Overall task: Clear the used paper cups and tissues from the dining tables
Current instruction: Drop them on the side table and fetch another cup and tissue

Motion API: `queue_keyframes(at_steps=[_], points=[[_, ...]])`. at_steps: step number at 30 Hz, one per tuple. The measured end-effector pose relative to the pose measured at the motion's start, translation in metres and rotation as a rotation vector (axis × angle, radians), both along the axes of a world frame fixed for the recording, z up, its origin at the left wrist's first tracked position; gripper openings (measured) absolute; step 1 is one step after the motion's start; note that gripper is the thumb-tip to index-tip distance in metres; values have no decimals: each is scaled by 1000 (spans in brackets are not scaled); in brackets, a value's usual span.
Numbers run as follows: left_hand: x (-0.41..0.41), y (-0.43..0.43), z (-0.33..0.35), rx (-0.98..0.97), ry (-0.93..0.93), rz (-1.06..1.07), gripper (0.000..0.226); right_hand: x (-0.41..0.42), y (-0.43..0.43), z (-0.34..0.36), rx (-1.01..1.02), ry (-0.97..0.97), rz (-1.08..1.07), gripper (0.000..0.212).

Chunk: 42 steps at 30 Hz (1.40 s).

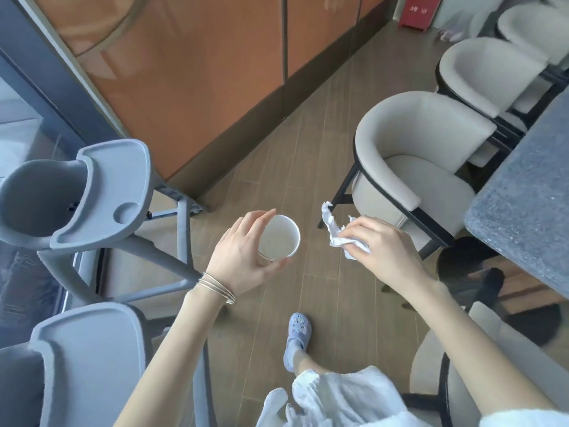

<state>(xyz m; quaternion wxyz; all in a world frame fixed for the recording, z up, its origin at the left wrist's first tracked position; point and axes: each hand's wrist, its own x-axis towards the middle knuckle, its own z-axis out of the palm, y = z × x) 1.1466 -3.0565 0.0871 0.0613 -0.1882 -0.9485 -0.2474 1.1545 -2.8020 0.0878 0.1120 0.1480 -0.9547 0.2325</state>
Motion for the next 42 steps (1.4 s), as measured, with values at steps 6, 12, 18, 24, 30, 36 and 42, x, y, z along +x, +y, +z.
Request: queue_keyframes(at_steps=[6,12,18,24,30,36,42], points=[[-128,9,22,-7,24,-85,78,-105,7,18,-10,13,-86,9],[-235,29,41,-6,73,-182,78,-186,23,31,-9,45,-159,11],[-334,48,47,13,64,-311,79,-247,32,40,6,33,-280,11],[-441,65,54,16,45,-505,78,-320,24,45,30,26,-481,8],[-536,86,66,-11,40,-726,80,-381,16,49,0,-20,-691,10],[-605,117,64,-12,34,-880,81,-418,27,54,-11,-44,-820,11],[-663,162,44,5,-35,-967,81,-457,53,38,-24,-100,-904,8]])
